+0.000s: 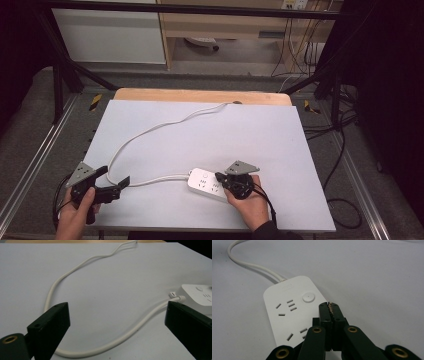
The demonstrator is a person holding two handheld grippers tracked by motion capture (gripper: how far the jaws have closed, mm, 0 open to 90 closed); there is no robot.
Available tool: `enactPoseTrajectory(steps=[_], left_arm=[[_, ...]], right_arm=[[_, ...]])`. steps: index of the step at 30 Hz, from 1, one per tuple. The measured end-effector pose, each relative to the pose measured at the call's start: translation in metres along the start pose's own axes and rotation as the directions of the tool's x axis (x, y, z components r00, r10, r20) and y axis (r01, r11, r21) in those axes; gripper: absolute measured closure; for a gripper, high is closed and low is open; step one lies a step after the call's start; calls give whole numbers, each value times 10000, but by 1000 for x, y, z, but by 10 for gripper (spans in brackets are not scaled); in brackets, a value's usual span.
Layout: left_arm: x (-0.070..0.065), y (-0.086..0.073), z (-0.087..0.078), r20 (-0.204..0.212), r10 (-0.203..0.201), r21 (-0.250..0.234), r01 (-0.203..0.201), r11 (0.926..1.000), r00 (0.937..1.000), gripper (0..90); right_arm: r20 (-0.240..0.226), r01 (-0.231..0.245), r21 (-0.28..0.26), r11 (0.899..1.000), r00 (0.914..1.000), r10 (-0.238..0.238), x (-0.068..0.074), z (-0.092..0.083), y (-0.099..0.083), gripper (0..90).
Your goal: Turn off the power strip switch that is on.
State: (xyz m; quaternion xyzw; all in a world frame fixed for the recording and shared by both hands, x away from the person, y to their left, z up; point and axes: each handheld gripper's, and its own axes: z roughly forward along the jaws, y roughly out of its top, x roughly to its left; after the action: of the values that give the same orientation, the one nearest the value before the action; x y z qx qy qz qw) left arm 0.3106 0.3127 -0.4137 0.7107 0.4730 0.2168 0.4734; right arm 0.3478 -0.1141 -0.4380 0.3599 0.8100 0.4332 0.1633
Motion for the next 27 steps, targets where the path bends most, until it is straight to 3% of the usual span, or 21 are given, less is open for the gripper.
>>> enactPoseTrajectory(steps=[7, 27], left_arm=[[0, 1, 0, 31, 168, -69, -168, 9998, 9999, 61], [-1, 0, 0, -27, 85, -17, -85, 10000, 10000, 62]], right_arm=[[81, 21, -37, 10000, 10000, -20, 1, 0, -2, 900], [219, 260, -32, 9997, 9994, -260, 4, 1, -2, 900]])
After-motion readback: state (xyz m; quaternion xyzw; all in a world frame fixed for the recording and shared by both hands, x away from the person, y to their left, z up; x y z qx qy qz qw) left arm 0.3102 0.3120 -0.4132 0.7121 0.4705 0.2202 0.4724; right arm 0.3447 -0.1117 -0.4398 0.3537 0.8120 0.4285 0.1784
